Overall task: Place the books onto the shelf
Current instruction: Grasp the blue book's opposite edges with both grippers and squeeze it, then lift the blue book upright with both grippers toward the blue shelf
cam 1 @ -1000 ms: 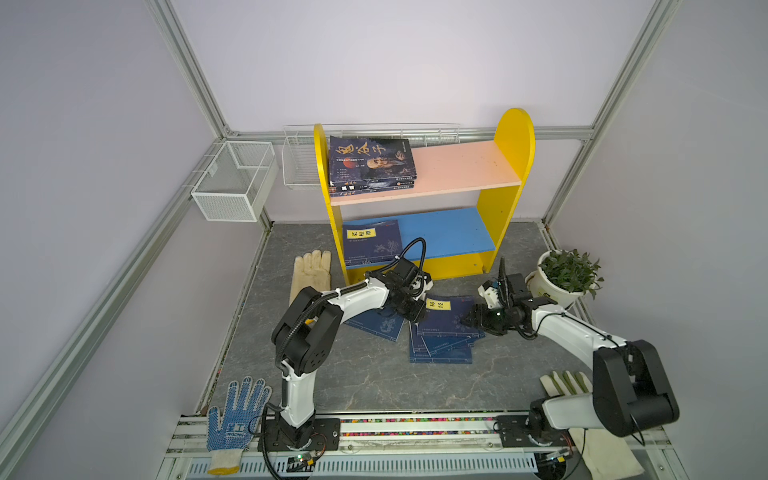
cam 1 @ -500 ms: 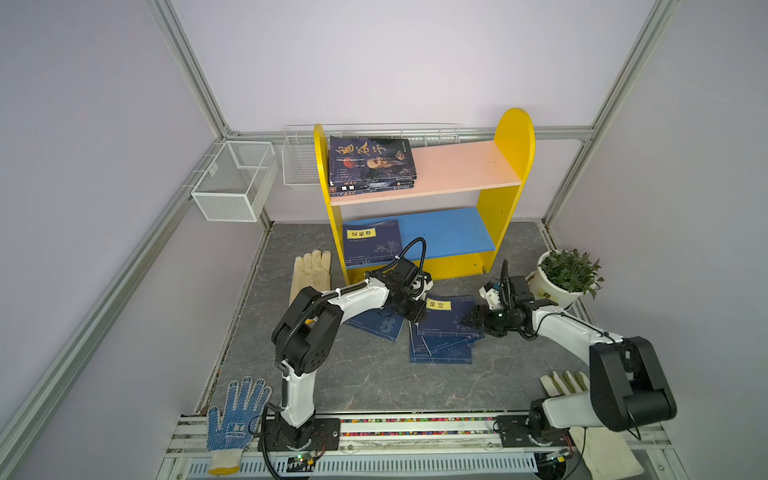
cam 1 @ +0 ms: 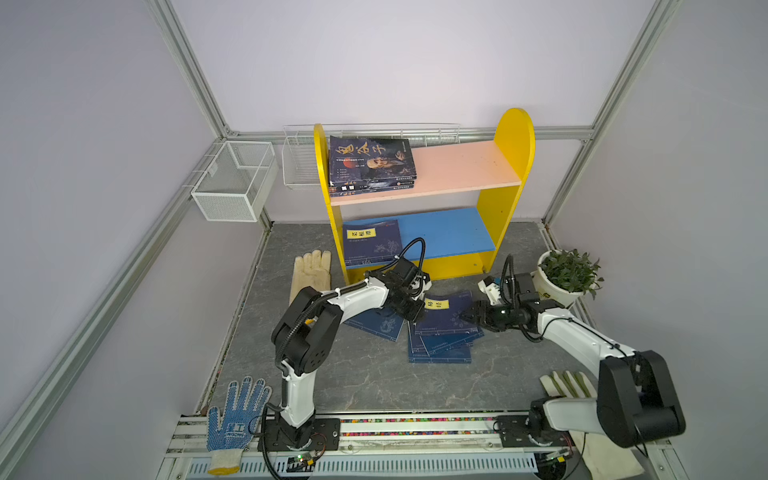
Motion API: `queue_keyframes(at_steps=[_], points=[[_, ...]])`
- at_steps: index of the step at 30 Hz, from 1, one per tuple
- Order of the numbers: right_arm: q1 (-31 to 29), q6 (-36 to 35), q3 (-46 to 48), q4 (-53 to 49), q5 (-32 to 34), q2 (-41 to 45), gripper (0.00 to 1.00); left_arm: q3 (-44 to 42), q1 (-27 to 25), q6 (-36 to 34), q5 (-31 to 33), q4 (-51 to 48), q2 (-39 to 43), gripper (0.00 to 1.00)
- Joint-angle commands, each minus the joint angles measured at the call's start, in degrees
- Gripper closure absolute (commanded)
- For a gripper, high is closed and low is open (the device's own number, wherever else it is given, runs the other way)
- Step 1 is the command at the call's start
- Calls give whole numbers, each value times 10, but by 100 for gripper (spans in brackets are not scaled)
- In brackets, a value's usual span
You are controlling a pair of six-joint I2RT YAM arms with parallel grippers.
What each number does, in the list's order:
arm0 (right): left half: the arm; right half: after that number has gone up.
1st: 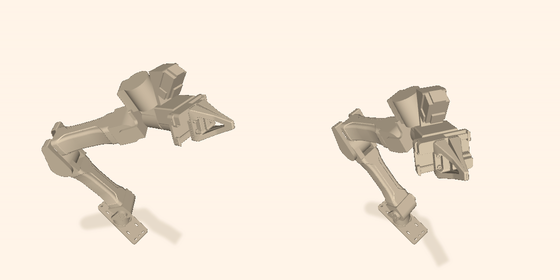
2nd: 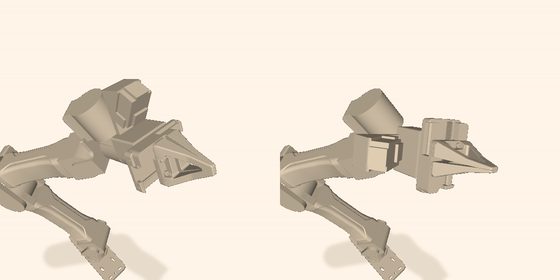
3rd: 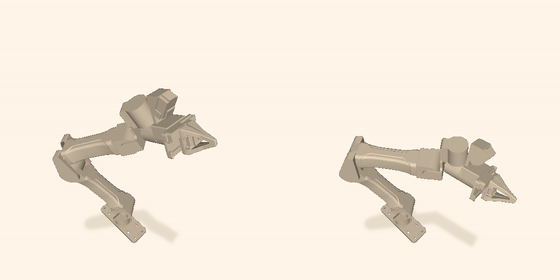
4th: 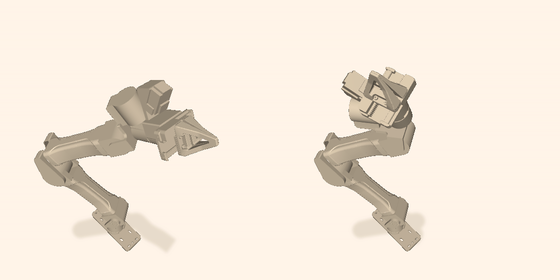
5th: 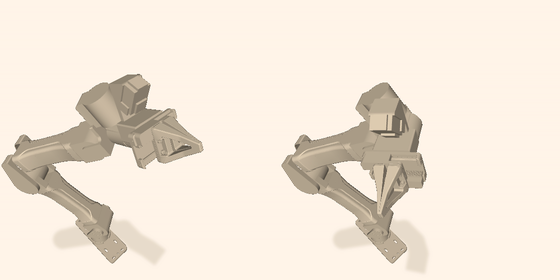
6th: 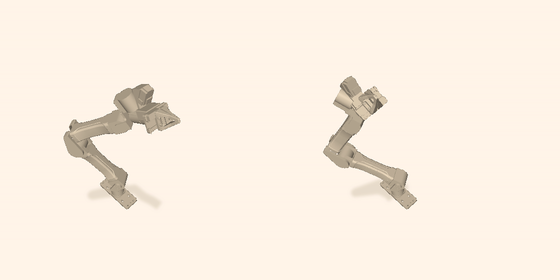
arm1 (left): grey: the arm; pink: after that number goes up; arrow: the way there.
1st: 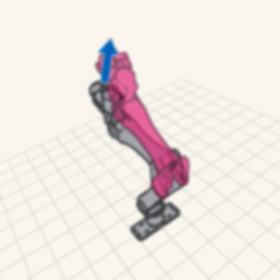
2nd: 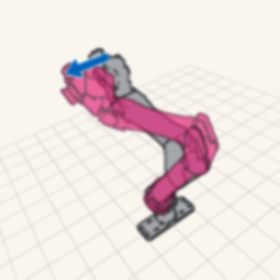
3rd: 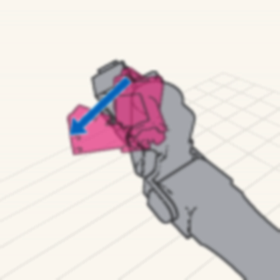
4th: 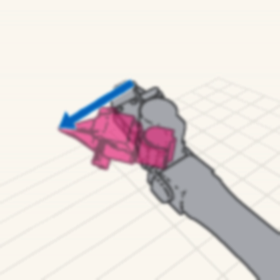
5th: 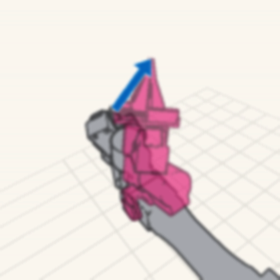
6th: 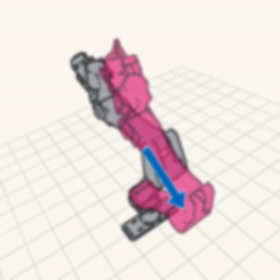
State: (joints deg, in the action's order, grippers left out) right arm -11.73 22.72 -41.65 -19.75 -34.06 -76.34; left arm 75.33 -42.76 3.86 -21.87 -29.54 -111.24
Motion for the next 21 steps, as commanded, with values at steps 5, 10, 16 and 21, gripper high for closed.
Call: queue_keyframes(at_steps=[5,10,16,21], points=[[-15,0,-21,11,-39,7,73,-11,-3,-10,8,-22,-11,75],[-16,0,-19,18,-25,6,89,-35,25,9,-26,2,30,72],[-4,12,-17,45,-43,40,94,-82,85,44,-136,44,103,35],[28,42,-12,94,-96,83,94,-153,156,125,-270,136,170,15]])
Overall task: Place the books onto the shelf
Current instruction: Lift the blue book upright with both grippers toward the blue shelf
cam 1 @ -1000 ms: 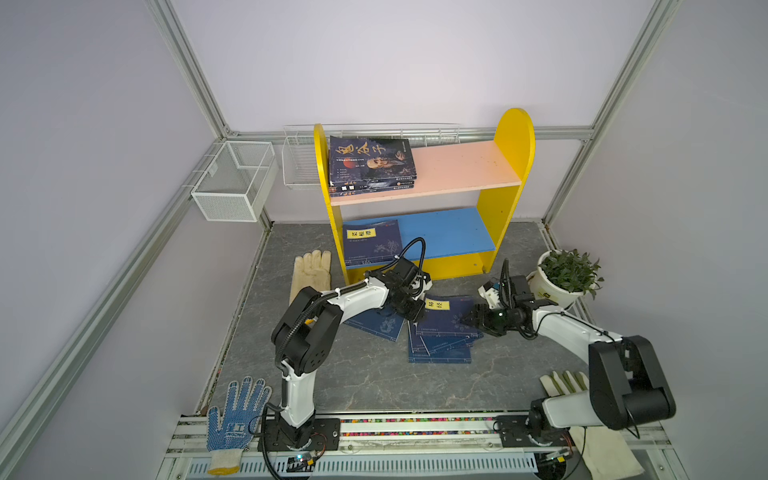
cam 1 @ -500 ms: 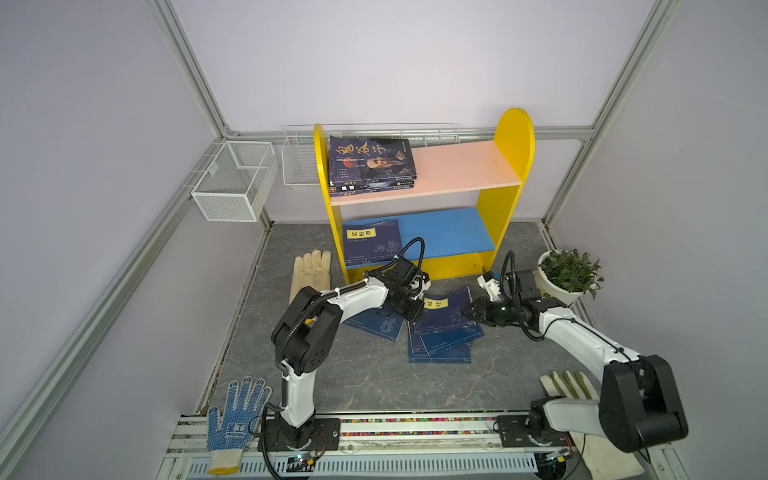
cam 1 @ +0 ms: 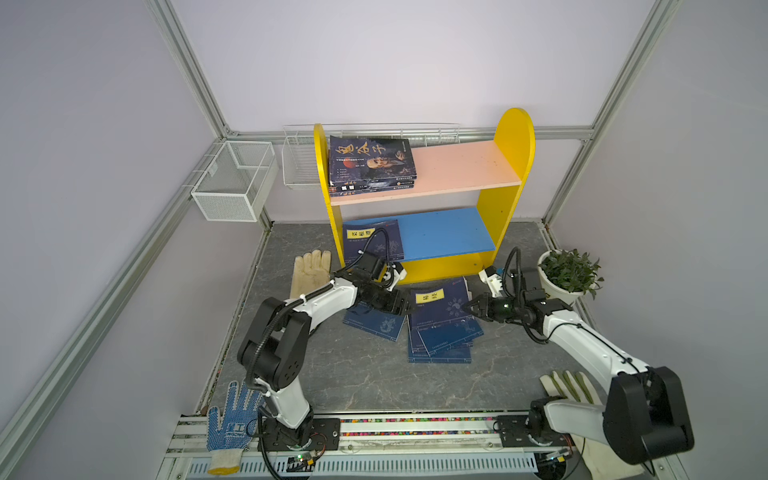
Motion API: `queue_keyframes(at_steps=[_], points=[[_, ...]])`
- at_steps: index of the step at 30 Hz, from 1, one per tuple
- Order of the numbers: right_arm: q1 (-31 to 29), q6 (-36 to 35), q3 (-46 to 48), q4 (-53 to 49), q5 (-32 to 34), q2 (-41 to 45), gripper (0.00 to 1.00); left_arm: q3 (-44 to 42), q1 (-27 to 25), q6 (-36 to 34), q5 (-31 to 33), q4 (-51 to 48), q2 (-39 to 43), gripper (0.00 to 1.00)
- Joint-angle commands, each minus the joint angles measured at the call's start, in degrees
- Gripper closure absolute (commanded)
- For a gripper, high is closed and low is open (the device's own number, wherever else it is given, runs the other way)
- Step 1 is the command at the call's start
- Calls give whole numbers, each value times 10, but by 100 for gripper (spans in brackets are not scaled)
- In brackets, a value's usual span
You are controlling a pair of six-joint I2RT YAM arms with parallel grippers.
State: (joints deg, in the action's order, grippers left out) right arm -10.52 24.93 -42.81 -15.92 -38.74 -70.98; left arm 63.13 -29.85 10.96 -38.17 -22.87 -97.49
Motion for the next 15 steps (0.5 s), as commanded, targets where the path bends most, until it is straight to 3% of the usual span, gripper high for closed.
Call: queue_keyframes(at_steps=[1,6,12,15], points=[[19,27,0,69,-61,35,94,-47,38,79,-125,98,42,13],[28,67,-7,129,-118,55,94,-126,75,217,-216,286,73,7],[25,116,-18,199,-147,63,94,-170,75,386,-267,529,52,5],[19,113,-32,201,-147,57,94,-171,73,420,-274,578,41,6]])
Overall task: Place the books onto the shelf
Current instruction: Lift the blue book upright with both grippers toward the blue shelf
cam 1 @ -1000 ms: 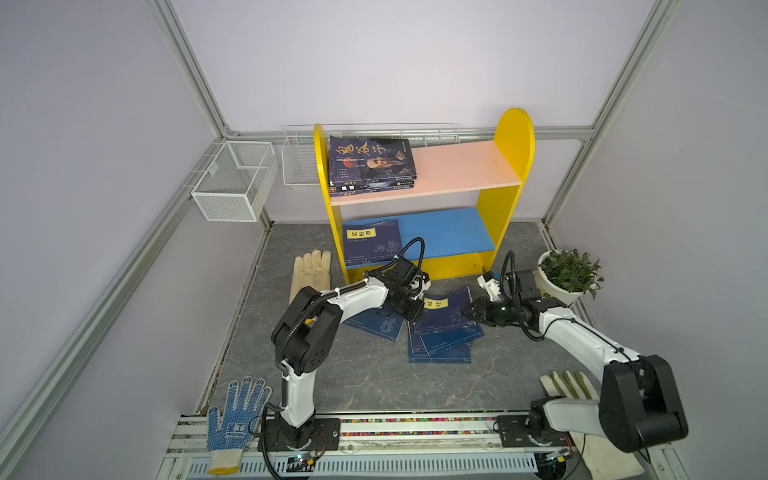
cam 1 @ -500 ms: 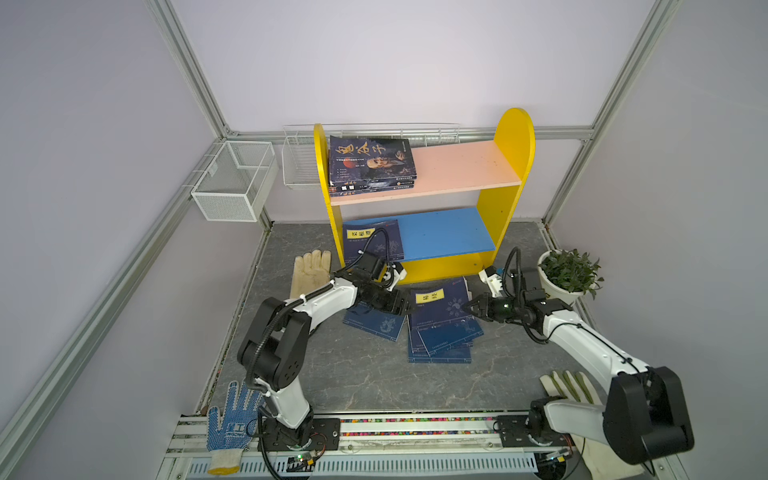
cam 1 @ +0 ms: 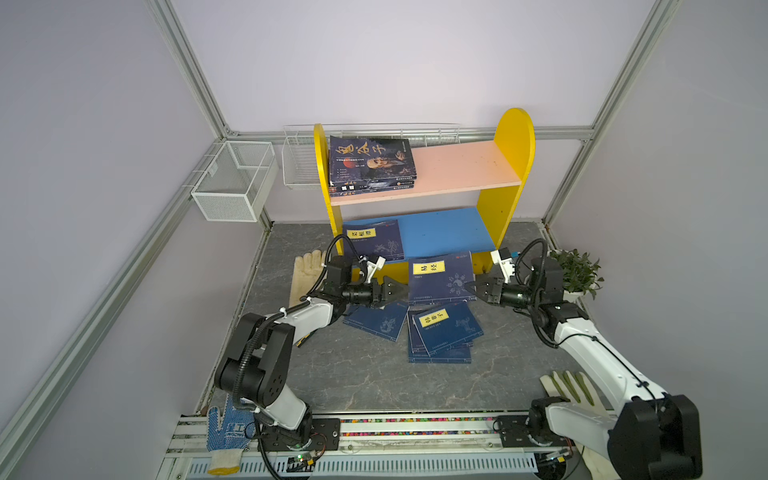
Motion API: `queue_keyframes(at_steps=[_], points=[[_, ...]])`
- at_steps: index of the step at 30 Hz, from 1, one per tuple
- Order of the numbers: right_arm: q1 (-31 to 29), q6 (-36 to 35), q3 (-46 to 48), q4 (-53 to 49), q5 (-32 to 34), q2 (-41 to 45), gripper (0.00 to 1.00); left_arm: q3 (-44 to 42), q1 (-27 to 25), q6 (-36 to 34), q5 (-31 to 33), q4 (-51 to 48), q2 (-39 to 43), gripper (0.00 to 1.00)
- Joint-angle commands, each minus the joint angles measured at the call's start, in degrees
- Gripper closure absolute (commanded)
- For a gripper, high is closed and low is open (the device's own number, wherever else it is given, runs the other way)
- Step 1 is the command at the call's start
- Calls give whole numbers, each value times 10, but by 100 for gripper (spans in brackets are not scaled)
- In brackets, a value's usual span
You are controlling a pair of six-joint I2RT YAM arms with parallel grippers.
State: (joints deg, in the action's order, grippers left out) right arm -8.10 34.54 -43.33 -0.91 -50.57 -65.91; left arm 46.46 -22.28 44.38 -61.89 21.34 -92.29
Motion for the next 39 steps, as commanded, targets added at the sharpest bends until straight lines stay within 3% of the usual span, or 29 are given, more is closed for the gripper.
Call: queue_keyframes(at_steps=[1,7,14,17,19,21,24,27,32,36,39], points=[[-9,18,-31,54,-27,3,94,-3,-4,89,-37,141,-13,6],[-24,46,-46,111,-14,-21,94,14,-18,88,-40,130,-21,19],[-62,36,-58,117,2,-51,93,16,-18,92,-30,135,-6,46],[-77,11,-55,89,20,-58,92,18,-18,92,-22,135,0,66],[-78,5,-49,76,40,-59,90,18,-18,93,-17,135,5,85],[-75,-6,-47,44,82,-54,77,17,-18,91,-12,134,9,98],[-62,1,-31,13,166,-37,40,13,-18,86,-9,133,21,100],[-47,7,-17,-6,211,-23,28,8,-17,80,-7,135,33,100],[-43,9,-5,-1,156,-37,28,0,-18,75,-2,142,48,100],[-46,43,13,80,85,-50,38,1,-18,69,9,139,53,100],[-53,62,14,122,57,-58,51,2,-17,68,15,139,52,100]])
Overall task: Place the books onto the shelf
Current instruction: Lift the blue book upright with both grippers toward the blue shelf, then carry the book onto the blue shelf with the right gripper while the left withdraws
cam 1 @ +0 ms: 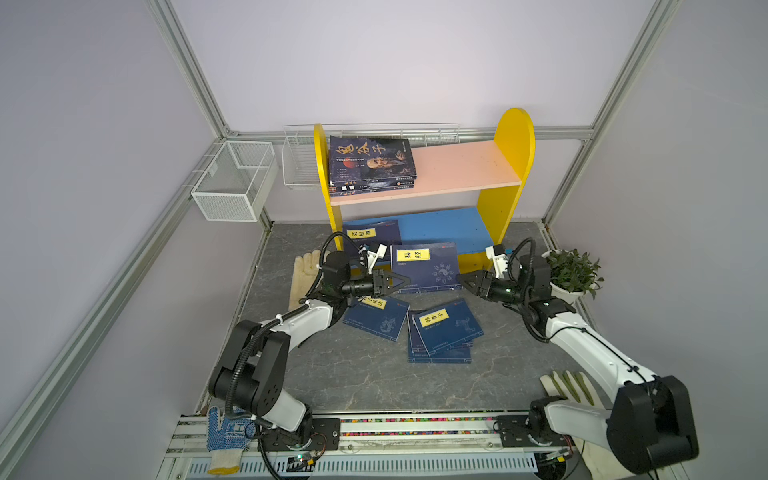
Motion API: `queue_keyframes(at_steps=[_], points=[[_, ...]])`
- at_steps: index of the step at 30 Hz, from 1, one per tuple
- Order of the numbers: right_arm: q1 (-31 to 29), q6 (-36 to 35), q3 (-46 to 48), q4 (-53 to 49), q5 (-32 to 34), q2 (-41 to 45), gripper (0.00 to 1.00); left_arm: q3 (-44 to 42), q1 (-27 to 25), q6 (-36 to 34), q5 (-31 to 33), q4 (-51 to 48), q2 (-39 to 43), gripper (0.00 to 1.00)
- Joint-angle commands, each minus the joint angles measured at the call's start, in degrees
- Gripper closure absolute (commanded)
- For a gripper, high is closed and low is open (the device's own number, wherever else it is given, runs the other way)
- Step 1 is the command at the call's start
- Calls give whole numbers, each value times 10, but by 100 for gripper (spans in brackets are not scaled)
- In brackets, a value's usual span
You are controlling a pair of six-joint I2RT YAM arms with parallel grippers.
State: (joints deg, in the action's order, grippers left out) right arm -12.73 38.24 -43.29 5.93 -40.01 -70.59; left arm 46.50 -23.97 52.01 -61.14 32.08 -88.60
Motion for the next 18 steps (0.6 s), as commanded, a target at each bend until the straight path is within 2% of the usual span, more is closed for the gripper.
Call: queue_keyframes(at_steps=[1,6,9,12,14,16,18], points=[[-9,30,13,61,-56,-15,55,2,0,-8,9,33,15,100],[-19,63,12,116,-82,-28,66,7,-1,-29,27,3,18,100],[-20,63,8,114,-73,-25,78,12,0,-57,41,-35,25,100],[-19,62,4,116,-62,-18,86,19,0,-103,66,-103,39,100],[-19,62,-2,118,-59,-18,89,20,0,-140,95,-155,58,75],[-20,69,-7,133,-58,-20,90,12,3,-167,132,-191,86,63],[-20,80,-13,154,-58,-26,90,-12,13,-165,166,-191,119,41]])
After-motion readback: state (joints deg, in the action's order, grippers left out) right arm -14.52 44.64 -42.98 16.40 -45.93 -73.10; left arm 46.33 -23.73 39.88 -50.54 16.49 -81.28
